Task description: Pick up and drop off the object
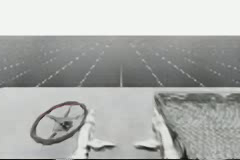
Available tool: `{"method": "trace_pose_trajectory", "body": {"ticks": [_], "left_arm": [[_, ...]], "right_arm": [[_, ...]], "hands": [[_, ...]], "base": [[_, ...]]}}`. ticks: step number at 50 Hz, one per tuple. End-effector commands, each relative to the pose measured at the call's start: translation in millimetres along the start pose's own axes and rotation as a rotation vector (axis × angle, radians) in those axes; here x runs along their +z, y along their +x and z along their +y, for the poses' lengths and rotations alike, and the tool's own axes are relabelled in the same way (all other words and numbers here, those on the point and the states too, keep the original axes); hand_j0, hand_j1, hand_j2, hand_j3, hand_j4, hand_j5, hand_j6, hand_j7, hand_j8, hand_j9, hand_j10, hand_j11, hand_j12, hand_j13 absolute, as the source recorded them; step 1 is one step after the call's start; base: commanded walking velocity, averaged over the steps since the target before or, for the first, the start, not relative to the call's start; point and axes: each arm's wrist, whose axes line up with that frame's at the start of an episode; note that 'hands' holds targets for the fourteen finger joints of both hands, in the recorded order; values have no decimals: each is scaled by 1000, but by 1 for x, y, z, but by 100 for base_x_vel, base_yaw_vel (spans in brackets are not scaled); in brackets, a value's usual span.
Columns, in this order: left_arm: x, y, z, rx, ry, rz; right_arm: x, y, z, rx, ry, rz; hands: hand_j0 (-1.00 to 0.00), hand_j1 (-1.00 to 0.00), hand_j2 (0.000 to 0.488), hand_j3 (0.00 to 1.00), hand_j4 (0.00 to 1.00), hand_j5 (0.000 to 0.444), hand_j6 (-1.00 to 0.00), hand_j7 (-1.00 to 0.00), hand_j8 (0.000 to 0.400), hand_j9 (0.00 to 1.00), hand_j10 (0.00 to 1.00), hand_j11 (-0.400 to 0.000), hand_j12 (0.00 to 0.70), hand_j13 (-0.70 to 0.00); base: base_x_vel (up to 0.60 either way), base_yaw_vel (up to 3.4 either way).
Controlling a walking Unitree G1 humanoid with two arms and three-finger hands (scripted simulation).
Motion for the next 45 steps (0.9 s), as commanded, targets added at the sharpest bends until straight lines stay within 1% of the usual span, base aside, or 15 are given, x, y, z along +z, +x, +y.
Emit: {"method": "trace_pose_trajectory", "body": {"ticks": [1, 6, 10, 16, 24, 27, 29, 30, 31, 32, 34, 35, 39, 41, 45], "left_arm": [[-3, 59, -23, 233, -110, -135], [17, 71, 12, 255, -69, -61], [44, 77, 43, 245, 488, -34], [79, 77, 45, 171, 1157, -26], [23, 92, 78, 16, 1306, 216], [5, 88, 77, 48, 1272, 236], [9, 91, 81, 23, 1235, 282], [-8, 97, 83, 69, 1247, 233], [-16, 94, 87, 87, 1191, 238], [-8, 101, 84, 33, 1117, 292], [-28, 83, 88, 57, 1148, 216], [1, 88, 91, 13, 1150, 308], [10, 73, 82, 104, 1178, 185], [20, 63, 81, 75, 1152, 118], [55, 42, 64, 12, 758, -14]], "right_arm": [[-39, 49, 11, -220, -165, -243], [-44, 19, 15, -215, -154, -241], [-40, 11, 19, -220, -150, -236], [-43, 20, 28, -235, -118, -229], [-44, 18, 29, -233, -115, -224], [-39, 16, 24, -219, -105, -225], [-42, 18, 29, -215, -103, -238], [-37, 17, 22, -213, -88, -244], [-35, 15, 26, -207, -110, -230], [-39, 13, 27, -215, -112, -245], [-37, 8, 25, -197, -95, -236], [-39, 6, 20, -203, -106, -231], [-37, 8, 23, -196, -93, -251], [-36, 7, 24, -193, -84, -251], [-38, 7, 27, -184, -86, -238]], "hands": [[0, 0, 0, 0, 0, 0, 0, 0, 0, 0, 0, 0, 0, 0], [0, 0, 0, 0, 0, 0, 0, 0, 0, 0, 0, 0, 0, 0], [0, 0, 0, 0, 0, 0, 0, 0, 0, 0, 0, 0, 0, 0], [0, 0, 0, 0, 0, 0, 0, 0, 0, 0, 0, 0, 0, 0], [0, 0, 0, 0, 0, 0, 0, 0, 0, 0, 0, 0, 0, 0], [0, 0, 0, 0, 0, 0, 0, 0, 0, 0, 0, 0, 0, 0], [0, -257, 128, 0, 0, 0, 0, -257, 103, 0, 0, 0, 180, 0], [0, -283, 142, 0, 0, 0, 0, -283, 113, 0, 0, 0, 198, 0], [-78, -1000, 461, 0, 0, 0, -78, -1000, 400, 0, 0, 0, 700, 0], [-1000, -1000, 0, 0, 0, 0, -1000, -1000, 400, 0, 0, 0, 700, 0], [-1000, -1000, 0, 0, 0, 0, -1000, -1000, 400, 0, 0, 0, 700, 0], [-1000, -1000, 0, 0, 0, 0, -1000, -1000, 400, 0, 0, 0, 700, 0], [-1000, -1000, 0, 0, 0, 0, -1000, -1000, 400, 0, 0, 0, 700, 0], [-1000, -1000, 0, 0, 0, 0, -1000, -1000, 400, 0, 0, 0, 700, 0], [-1000, -1000, 0, 0, 0, 0, -1000, -1000, 400, 0, 0, 0, 700, 0]], "base": [[0, 0], [0, 0], [0, 0], [0, 0], [0, 0], [0, 0], [0, 0], [0, 0], [0, 0], [0, 0], [0, 0], [0, 0], [0, 0], [0, 0], [0, 0]]}}
